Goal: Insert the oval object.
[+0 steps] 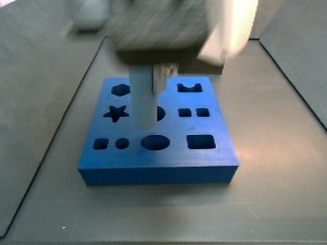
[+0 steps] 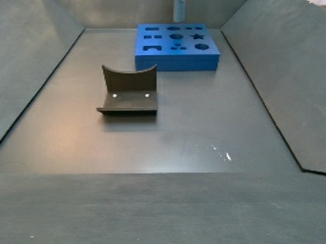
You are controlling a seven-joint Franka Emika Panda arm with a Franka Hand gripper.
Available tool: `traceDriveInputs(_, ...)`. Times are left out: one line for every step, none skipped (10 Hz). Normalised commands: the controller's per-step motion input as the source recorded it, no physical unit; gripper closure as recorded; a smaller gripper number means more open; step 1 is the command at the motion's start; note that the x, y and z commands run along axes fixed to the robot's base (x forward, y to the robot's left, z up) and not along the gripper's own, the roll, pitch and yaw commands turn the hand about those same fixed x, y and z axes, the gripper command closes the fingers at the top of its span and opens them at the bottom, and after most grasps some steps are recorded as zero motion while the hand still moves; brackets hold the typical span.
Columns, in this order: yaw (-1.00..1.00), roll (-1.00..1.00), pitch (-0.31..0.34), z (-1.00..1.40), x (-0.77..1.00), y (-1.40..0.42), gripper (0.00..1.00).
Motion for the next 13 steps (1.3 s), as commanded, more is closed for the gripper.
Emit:
traceDriveInputs(-0.94, 0.06, 0.000, -0.05, 0.00, -0.22, 1.00)
traceDriveInputs(-0.95, 0.02, 0.000, 0.00, 0.01, -0.21, 1.00)
traceDriveInputs(-0.96, 0.06, 0.000, 0.00, 0.03, -0.14, 1.00)
traceDriveInputs(-0.97, 0.12, -0.026, 0.00, 0.02, -0.06, 1.00)
traceDriveInputs(-0.99, 0.14, -0.036, 0.00, 0.01, -0.01, 1.00)
traceDriveInputs(-0.99, 0.14, -0.041, 0.00, 0.01, -0.01, 1.00)
traceDriveInputs(-0.98, 0.14, -0.047, 0.00, 0.03, -0.01, 1.00)
traceDriveInputs(-0.98, 0.14, -0.047, 0.00, 0.03, -0.01, 1.00)
traceDriveInputs(-0.97, 0.13, -0.050, 0.00, 0.04, -0.02, 1.00)
traceDriveInputs(-0.93, 0.11, -0.037, 0.00, 0.09, -0.10, 1.00)
traceDriveInputs(-0.93, 0.07, -0.019, -0.01, 0.08, -0.15, 1.00)
traceDriveInputs(-0.93, 0.05, -0.004, -0.01, 0.06, -0.18, 1.00)
traceDriveInputs(-0.81, 0.03, 0.000, -0.23, 0.19, -0.24, 1.00)
